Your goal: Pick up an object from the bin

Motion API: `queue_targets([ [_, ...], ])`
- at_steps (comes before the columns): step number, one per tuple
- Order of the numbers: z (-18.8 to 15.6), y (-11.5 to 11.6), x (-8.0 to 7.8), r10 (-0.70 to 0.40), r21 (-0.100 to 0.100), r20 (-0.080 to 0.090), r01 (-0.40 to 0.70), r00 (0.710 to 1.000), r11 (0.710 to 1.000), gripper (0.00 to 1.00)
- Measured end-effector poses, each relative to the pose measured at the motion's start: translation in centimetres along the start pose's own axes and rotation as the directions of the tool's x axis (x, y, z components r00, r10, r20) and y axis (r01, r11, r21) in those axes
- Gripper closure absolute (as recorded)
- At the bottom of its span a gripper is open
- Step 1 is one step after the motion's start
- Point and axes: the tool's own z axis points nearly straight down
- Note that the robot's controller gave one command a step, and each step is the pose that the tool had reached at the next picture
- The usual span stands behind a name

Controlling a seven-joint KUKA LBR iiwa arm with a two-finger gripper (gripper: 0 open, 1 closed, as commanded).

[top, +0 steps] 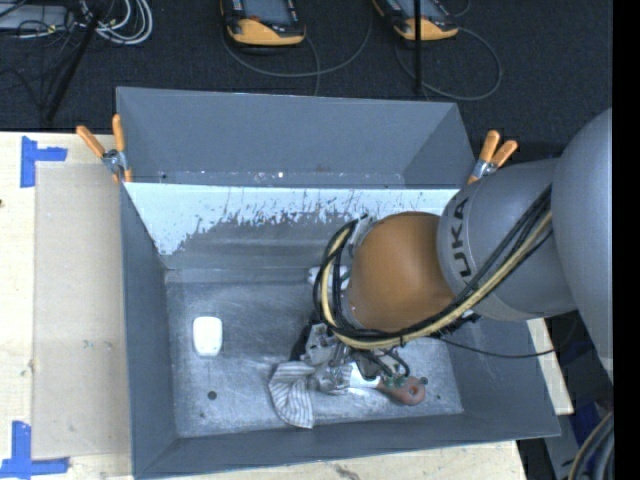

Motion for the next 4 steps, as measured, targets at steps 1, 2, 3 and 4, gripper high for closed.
queue_targets([
  [1, -11.0, -3.4, -0.3, -0.107, 0.004, 0.001, 0.107, 0.994, 0.994, 1.00],
  [2, -11.0, -3.4, -0.3, -0.106, 0.004, 0.001, 0.106, 0.994, 0.994, 1.00],
  [3, -11.5, -3.5, -0.3, -0.091, 0.002, -0.004, 0.091, 0.996, 0.996, 1.00],
  [4, -22.0, -4.5, -1.1, -0.036, 0.004, -0.002, 0.036, 0.999, 0.999, 0.00],
])
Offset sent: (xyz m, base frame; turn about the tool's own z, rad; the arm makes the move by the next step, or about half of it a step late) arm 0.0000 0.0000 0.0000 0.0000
